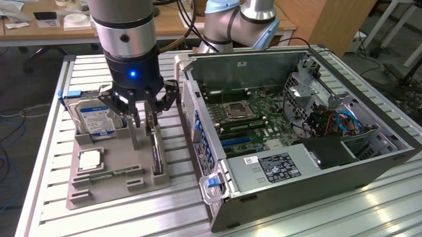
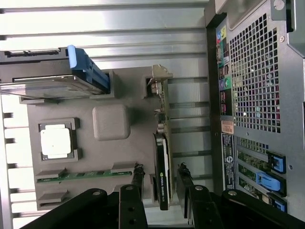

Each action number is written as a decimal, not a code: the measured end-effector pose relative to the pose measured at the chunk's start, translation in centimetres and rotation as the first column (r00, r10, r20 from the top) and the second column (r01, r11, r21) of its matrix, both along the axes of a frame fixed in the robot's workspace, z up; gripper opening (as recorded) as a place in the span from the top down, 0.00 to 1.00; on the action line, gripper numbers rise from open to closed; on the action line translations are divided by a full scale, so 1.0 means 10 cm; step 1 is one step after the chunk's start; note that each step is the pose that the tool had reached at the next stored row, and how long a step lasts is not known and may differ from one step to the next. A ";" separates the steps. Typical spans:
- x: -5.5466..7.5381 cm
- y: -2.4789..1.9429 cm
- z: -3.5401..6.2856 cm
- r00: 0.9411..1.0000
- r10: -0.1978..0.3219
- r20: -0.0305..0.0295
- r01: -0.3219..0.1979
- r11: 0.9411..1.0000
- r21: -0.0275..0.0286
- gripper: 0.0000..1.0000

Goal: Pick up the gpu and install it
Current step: 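Pick up the gpu and move the gpu toward the slot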

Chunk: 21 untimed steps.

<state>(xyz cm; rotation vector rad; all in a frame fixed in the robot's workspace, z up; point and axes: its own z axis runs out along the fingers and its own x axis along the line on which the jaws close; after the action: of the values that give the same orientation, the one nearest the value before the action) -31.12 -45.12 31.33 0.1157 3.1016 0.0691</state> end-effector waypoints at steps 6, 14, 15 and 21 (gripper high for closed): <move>0.00 0.000 -0.054 1.000 0.000 0.000 0.000 1.000 0.000 0.58; 0.00 0.001 -0.072 1.000 0.000 0.000 0.000 1.000 0.000 0.58; 0.01 0.001 -0.072 1.000 0.000 0.000 0.000 1.000 0.000 0.58; 0.01 0.000 -0.072 1.000 0.000 0.000 0.000 1.000 0.000 0.58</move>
<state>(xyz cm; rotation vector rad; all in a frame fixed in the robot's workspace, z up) -31.00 -45.12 30.60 0.1157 3.1015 0.0693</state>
